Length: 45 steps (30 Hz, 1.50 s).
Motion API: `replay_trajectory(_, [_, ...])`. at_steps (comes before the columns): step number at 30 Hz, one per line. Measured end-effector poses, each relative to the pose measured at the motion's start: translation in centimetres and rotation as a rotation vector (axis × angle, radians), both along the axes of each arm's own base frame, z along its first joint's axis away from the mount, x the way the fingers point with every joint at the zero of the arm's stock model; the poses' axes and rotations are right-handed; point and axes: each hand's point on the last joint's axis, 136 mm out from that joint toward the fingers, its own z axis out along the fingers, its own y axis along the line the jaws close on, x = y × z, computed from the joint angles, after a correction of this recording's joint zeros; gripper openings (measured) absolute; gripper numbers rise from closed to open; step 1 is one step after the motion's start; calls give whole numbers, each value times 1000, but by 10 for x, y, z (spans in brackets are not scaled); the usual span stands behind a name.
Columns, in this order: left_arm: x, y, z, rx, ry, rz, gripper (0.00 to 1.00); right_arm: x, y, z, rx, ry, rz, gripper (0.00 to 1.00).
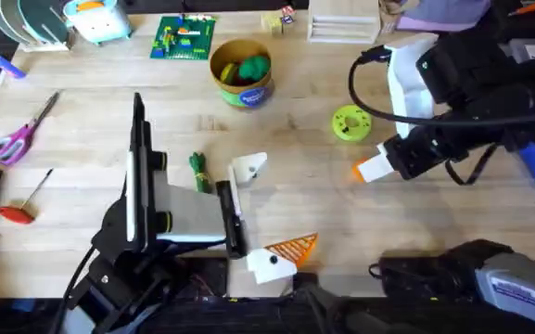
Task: Pick up the gripper from the table and insert it into the empty holder that is missing its gripper. Then pick up a screw, insert it into the mounting hole, and use the screwdriver to tighten it. Finally, clean up the table by picking up the vegetable and placing it into the bucket.
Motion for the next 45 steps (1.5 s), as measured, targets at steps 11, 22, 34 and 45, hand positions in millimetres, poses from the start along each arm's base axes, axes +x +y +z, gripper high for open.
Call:
replay_trajectory(11, [0, 0, 0, 0, 1, 0, 994, -3, -1, 0, -2, 13, 0, 321])
replay_trajectory(22, [0, 0, 0, 0, 0, 0, 993, -10, -3, 6, -15, 45, 0, 15])
replay_trajectory(34, [0, 0, 0, 0, 0, 0, 993, -2, 15, 132, 187, -272, 25, 11])
replay_trajectory(45, [0, 0, 0, 0, 1, 0, 993, -29, 74, 124, 761, -278, 76, 11])
